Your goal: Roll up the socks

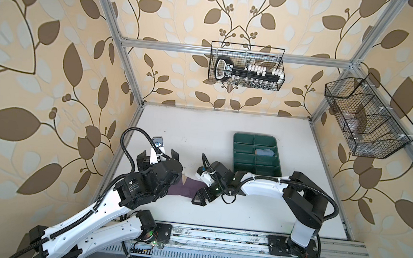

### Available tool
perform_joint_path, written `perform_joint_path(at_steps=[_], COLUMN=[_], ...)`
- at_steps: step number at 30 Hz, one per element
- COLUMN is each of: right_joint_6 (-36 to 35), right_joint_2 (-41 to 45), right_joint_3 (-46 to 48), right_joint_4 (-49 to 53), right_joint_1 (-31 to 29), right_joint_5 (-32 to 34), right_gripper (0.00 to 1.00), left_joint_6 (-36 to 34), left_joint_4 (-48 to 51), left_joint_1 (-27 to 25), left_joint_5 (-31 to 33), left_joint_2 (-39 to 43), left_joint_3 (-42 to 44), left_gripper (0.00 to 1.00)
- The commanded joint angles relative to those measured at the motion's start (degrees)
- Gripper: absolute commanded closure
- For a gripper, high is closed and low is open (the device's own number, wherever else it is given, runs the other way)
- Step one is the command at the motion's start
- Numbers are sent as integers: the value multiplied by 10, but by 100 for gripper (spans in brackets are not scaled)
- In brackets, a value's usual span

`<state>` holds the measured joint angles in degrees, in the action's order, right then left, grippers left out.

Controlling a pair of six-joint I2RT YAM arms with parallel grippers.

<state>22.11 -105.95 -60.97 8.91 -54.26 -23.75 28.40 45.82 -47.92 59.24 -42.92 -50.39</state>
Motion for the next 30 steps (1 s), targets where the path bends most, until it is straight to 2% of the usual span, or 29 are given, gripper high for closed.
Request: perform_joint_path(at_steps=[1, 9, 15, 20, 24, 27, 30], right_joint_6=[-71, -111, -165, -202, -217, -237, -264], right_joint_2=[-29, -106, -190, -286, -316, -262, -160], right_joint_3=[-16, -98, -258, -434, -528, -504, -400], right_joint_4=[83, 111, 195, 284, 292, 229, 132], right_joint_1=[38, 95, 124, 137, 139, 129, 102], right_joint_5=[51, 76, 138, 200, 214, 190, 179], right_gripper=[0, 0, 0, 0, 0, 0, 0], left_joint_6=[-6, -26, -13, 8, 38, 66, 84], left_joint_4=[-10, -27, -14, 8, 35, 62, 84], left_joint_1=[5, 9, 10, 12, 16, 23, 27], left_joint_5=[29, 26, 29, 31, 13, -4, -14], left_joint_2=[-4, -21, -9, 9, 8, -4, -12], left_joint_3=[-16, -25, -25, -30, -36, -43, -49], left_gripper=[1, 1, 1, 1, 1, 1, 1])
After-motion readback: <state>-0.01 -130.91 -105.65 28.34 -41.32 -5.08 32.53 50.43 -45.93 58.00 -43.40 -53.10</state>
